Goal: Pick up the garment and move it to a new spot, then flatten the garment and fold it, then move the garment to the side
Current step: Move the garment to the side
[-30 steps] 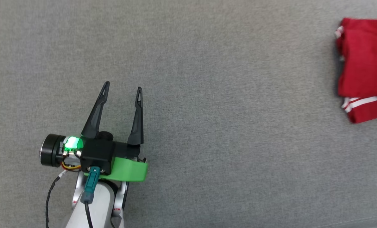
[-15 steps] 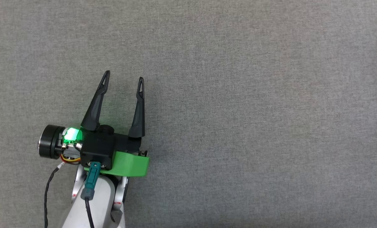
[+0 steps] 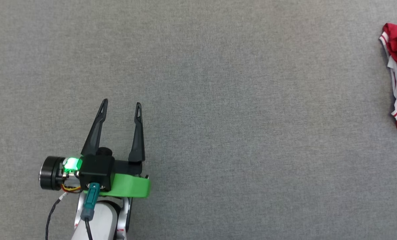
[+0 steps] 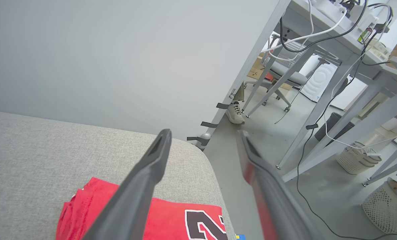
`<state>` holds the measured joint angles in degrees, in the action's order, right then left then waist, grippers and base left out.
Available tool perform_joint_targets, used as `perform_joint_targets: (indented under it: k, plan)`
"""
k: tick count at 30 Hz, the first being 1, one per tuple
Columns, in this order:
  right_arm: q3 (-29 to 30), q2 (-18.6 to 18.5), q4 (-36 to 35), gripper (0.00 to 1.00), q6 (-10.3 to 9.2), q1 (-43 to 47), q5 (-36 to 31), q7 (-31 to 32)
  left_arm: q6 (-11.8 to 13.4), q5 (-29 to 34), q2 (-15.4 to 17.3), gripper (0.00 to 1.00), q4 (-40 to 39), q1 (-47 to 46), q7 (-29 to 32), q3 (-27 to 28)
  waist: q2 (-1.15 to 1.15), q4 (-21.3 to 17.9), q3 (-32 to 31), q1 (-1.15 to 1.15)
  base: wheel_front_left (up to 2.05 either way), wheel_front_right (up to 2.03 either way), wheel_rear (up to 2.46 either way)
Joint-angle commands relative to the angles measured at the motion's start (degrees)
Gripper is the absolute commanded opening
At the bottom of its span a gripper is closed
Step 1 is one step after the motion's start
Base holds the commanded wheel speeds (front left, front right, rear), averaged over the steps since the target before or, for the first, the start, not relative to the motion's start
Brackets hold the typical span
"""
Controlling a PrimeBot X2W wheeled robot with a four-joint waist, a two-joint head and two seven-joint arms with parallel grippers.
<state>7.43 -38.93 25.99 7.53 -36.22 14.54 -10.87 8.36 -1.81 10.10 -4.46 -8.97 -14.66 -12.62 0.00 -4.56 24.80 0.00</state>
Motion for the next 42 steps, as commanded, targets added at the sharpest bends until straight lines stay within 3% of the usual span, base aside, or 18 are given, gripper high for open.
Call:
perform_joint_targets:
  k: [1,6,7,9,18,27,42]
  plan:
    - [1.16,2.56,-2.64,1.00,-0.04,2.43,-1.80,-1.47,0.36,-0.41,-0.27,1.00,0.11,1.18,-0.34,0.52,0.00,0.84,-5.14,0.00,0.00,0.00,0.00]
    - [4.09,11.33,-13.42,1.00,-0.04,9.18,-6.73,-3.37,0.05,-1.23,-0.75,1.00,0.59,3.34,-0.34,1.92,0.00,3.02,-8.66,0.00,0.00,0.00,0.00]
    - [4.30,16.56,-19.45,1.00,-0.04,12.84,-8.02,-3.83,-0.35,-1.64,-1.04,1.00,1.00,4.25,-0.34,3.04,0.00,4.62,-10.60,0.00,0.00,0.00,0.00]
    - [3.68,19.68,-22.66,1.00,-0.04,15.15,-8.47,-3.98,-0.49,-1.77,-1.35,1.00,1.16,4.92,-0.34,3.72,0.00,5.62,-11.76,0.00,0.00,0.00,0.00]
    - [-2.41,28.62,-29.11,1.00,-0.04,26.03,-8.29,-4.11,-1.22,-1.71,-2.63,1.00,3.18,8.21,-0.34,5.76,0.00,9.02,-16.83,0.00,0.00,0.00,0.00]
    - [-6.41,32.65,-27.30,1.00,-0.04,35.02,-6.50,-4.12,-2.39,-1.35,-3.57,1.00,4.75,11.25,-0.34,6.36,0.00,10.25,-20.13,0.00,0.00,0.00,0.00]
    - [-4.71,34.74,-27.75,1.00,-0.04,43.76,-6.46,-4.12,-4.14,-0.24,-3.77,1.00,6.17,14.76,-0.34,6.03,0.00,9.35,-23.12,0.00,0.00,0.00,0.00]
